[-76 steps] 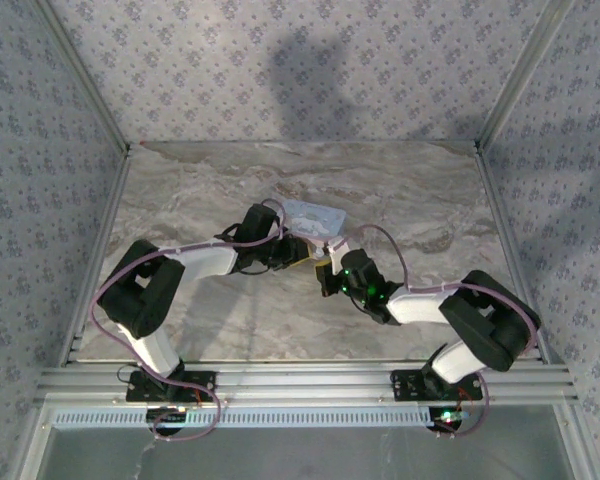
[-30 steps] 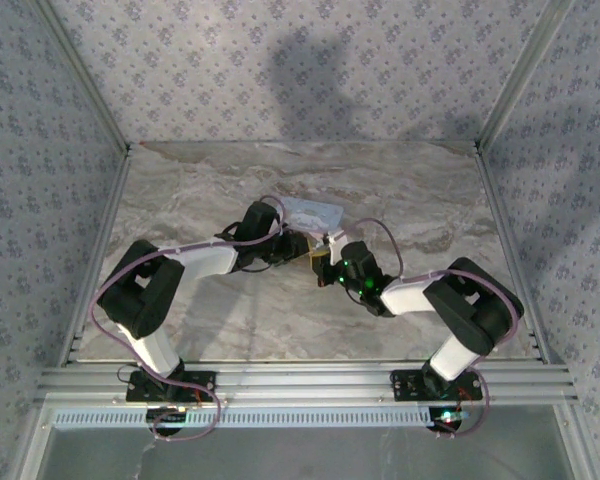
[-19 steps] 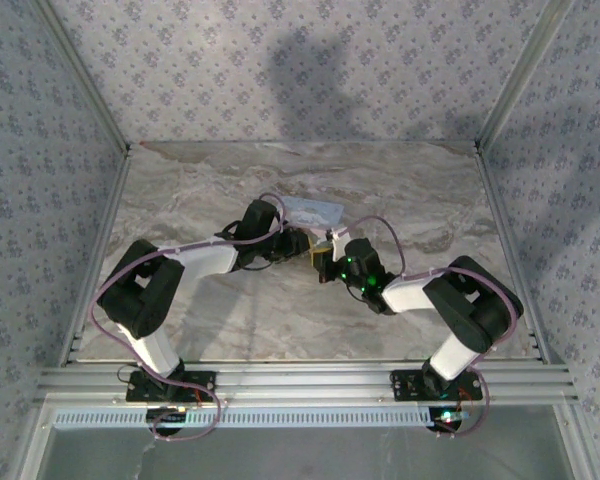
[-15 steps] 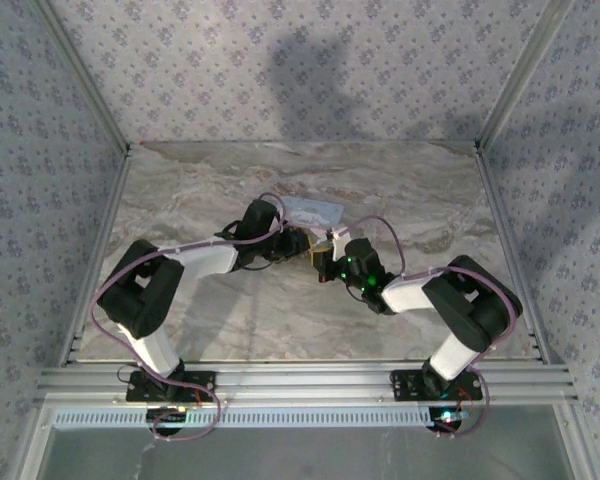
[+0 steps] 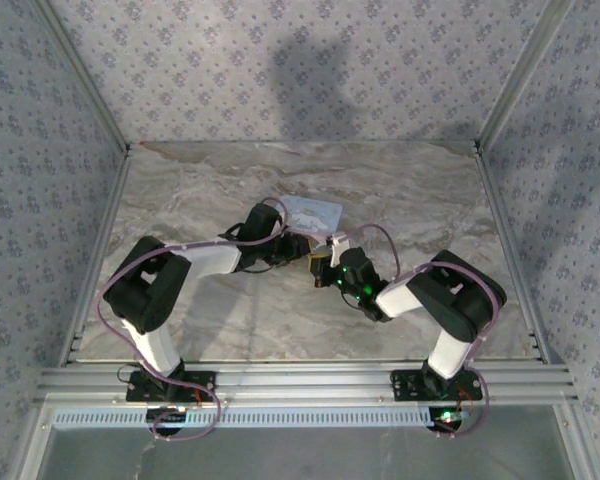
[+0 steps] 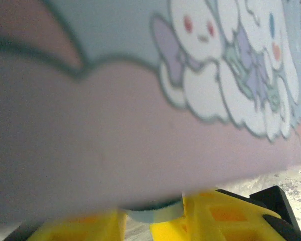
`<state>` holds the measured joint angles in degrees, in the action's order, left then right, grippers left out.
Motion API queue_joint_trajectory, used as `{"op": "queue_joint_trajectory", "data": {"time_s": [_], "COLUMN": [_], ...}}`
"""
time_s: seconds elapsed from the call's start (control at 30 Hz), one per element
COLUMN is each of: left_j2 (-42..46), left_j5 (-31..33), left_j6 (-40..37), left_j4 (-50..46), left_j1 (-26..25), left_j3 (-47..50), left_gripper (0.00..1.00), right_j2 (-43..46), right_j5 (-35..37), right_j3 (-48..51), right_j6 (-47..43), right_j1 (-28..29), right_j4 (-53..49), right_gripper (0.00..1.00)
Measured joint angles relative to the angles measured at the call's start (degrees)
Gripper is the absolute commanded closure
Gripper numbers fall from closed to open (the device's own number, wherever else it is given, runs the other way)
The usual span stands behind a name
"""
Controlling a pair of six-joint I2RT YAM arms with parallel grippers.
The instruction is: Unlock a padlock with a key
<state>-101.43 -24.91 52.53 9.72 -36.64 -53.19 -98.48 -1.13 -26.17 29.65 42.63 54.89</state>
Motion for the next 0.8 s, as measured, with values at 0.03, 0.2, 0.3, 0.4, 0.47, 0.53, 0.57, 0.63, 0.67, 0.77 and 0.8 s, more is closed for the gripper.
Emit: {"op": "queue_joint_trajectory", "data": {"time_s": [0.03,0.2,0.3,0.4,0.47,0.53,0.57,0.63,0.67,0.77,0.8], "left_j2": [0.00,0.39,2.32,6.14,9.07,11.41,12.37,13.79,14.19,14.64,14.67], "left_j5": [0.04,-0.15,-0.35,-0.37,-0.35,-0.35,-0.35,-0.35,-0.37,-0.44,-0.52], "left_j6": [-0.22,-0.61,-0.81,-0.90,-0.74,-0.35,0.07,1.51,2.49,6.36,7.89], "left_j4": [-0.22,-1.55,-2.23,-2.40,-2.14,-1.46,-0.61,1.57,3.02,8.02,9.94], "left_j1": [-0.11,-0.13,0.26,1.27,2.34,3.32,3.80,4.55,4.76,4.76,4.76], "left_j3": [0.04,1.07,3.23,5.95,7.82,9.73,10.93,13.55,14.97,19.12,20.55], "left_gripper": [0.59,0.54,0.49,0.41,0.39,0.38,0.38,0.38,0.38,0.38,0.38], "right_j2": [-0.11,-1.46,-2.05,-2.14,-2.14,-2.14,-2.14,-2.14,-2.14,-2.14,-2.14], "right_j5": [0.39,1.97,2.49,2.99,3.32,3.34,3.32,3.30,3.32,3.28,3.26], "right_j3": [0.11,0.79,1.53,1.95,1.97,1.97,1.97,1.97,1.97,1.97,1.97], "right_j6": [0.55,3.04,5.33,7.02,7.89,8.76,9.25,10.40,11.23,13.68,14.51], "right_j1": [0.44,1.99,2.51,3.41,4.17,4.59,4.74,4.81,4.83,4.90,4.94], "right_j4": [0.48,2.25,2.75,2.82,2.84,2.84,2.84,2.84,2.89,3.13,3.17], "right_gripper": [1.00,1.00,1.00,1.00,1.00,1.00,1.00,1.00,1.00,1.00,1.00]}}
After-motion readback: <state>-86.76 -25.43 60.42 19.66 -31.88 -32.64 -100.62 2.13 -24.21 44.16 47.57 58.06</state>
